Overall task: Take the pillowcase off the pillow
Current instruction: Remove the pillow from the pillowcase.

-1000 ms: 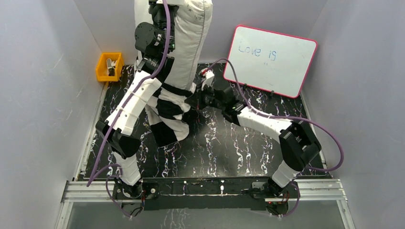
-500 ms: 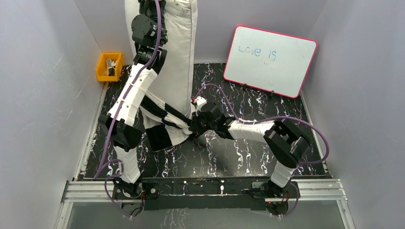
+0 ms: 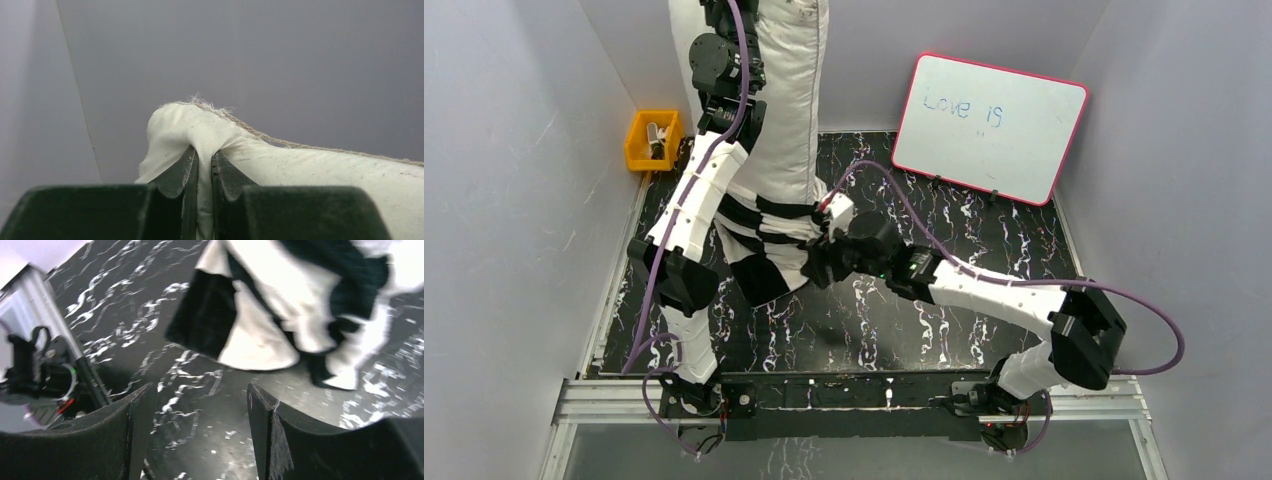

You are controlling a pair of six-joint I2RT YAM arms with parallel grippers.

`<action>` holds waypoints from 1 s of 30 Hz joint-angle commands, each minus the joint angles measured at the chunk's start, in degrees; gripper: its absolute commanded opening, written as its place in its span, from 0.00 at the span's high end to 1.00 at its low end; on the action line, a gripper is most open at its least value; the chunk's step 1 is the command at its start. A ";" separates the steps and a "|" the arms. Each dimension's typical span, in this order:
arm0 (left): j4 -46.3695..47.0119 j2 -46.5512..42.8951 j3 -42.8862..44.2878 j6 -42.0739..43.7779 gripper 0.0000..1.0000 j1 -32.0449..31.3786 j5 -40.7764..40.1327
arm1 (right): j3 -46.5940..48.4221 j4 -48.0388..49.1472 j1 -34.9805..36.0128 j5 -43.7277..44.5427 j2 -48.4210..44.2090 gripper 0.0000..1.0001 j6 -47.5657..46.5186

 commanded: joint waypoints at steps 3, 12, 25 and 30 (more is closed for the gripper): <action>12.54 -2.18 1.67 -1.82 1.00 0.45 5.09 | 6.58 2.60 8.29 0.80 10.93 0.26 -1.70; 8.79 -0.65 4.53 -6.52 1.00 0.43 4.30 | 24.73 7.75 9.01 6.17 35.00 0.21 -4.09; 6.80 -0.68 5.01 -6.98 1.00 0.42 4.26 | 39.47 0.09 9.78 15.70 52.67 0.20 -6.16; 8.94 -0.24 4.48 -3.94 1.00 0.48 3.22 | 26.31 -3.80 9.83 13.90 44.55 1.00 -4.32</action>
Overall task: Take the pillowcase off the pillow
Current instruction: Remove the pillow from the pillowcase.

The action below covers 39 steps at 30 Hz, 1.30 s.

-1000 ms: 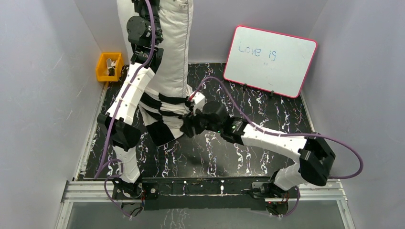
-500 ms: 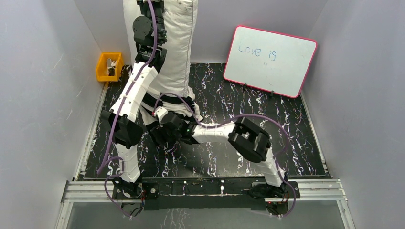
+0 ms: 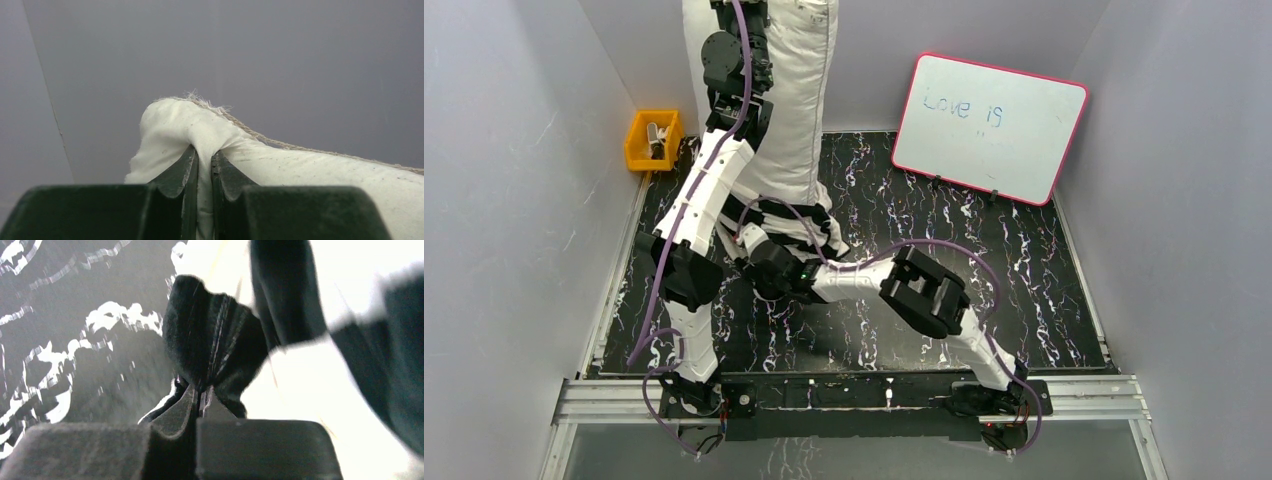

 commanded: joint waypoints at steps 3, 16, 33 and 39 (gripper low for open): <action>11.35 -2.71 3.73 3.80 1.00 0.97 1.01 | -22.71 -11.93 0.07 -0.32 -16.52 1.00 4.11; 7.44 0.63 1.61 21.89 1.00 7.79 -13.81 | -29.92 -27.54 -53.33 -21.74 -67.21 1.00 20.35; -11.97 -7.84 -12.89 23.13 1.00 9.89 -21.55 | -27.46 -19.83 -52.51 -16.13 -54.19 0.53 17.08; -9.56 -7.69 -20.19 24.35 1.00 8.45 -24.19 | -29.01 -14.13 -38.27 -11.07 -53.58 0.06 12.70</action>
